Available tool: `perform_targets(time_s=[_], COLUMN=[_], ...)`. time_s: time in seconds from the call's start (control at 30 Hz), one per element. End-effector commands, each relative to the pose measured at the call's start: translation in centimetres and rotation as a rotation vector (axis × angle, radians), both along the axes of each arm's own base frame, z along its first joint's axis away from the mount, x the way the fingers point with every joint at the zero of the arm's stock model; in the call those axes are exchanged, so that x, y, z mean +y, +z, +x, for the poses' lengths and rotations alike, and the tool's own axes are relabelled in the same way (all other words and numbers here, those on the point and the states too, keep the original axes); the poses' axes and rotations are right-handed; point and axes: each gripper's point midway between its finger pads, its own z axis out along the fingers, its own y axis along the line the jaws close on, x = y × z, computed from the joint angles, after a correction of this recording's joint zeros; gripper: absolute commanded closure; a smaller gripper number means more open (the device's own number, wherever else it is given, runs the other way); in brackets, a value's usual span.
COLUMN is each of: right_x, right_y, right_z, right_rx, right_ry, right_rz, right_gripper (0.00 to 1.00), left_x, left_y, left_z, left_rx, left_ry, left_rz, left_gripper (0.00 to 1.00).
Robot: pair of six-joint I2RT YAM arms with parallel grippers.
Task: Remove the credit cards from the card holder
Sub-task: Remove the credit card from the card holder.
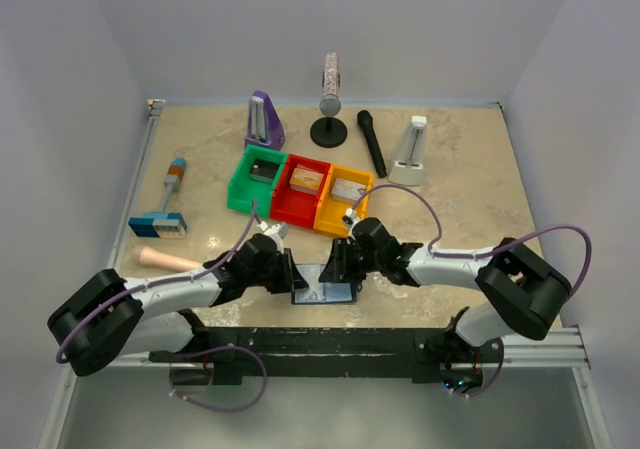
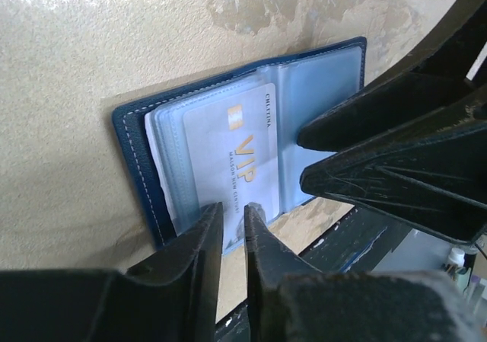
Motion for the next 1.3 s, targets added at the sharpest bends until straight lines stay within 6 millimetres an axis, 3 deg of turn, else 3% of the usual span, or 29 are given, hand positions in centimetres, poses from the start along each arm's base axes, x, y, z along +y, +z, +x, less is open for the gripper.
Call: perform_targets(time_s=[0.0, 0.17, 0.47, 0.67, 0.83, 1.27], right_x=[0.5, 0.4, 0.0, 0.9, 2.0, 2.6], right_y=[0.5, 1.0, 3.7, 4.7, 4.0, 0.9], right_z=[0.6, 0.8, 1.0, 0.7, 0.3, -0.2], right_rx=[-0.025, -0.041, -0.118, -0.126, -0.094, -0.01], right_ry=[-0.016, -0.018, -0.004, 0.029, 0.054, 0.059], right_rz=[0.026, 0.027, 0.016, 0.037, 0.047, 0.031], right_gripper=[0.56, 0.57, 0.56, 0.57, 0.57, 0.58], left_x=[1.3, 1.0, 1.3, 1.4, 1.6, 2.1], left_y=[-0.8, 0.4, 0.7, 0.0, -0.1, -1.1], left_z=[-0.8, -0.5, -0.1, -0.1, -0.1, -0.6], left_rx=[0.001, -0.029, -0.044, -0.031, -0.031, -0.016], left_ry=[-0.024, -0.031, -0.01, -0.006, -0.002, -0.001], left_rz=[0.056, 0.036, 0.045, 0.063, 0.072, 0.086], left_gripper=[0.73, 0.68, 0.78, 0.84, 0.88, 0.9])
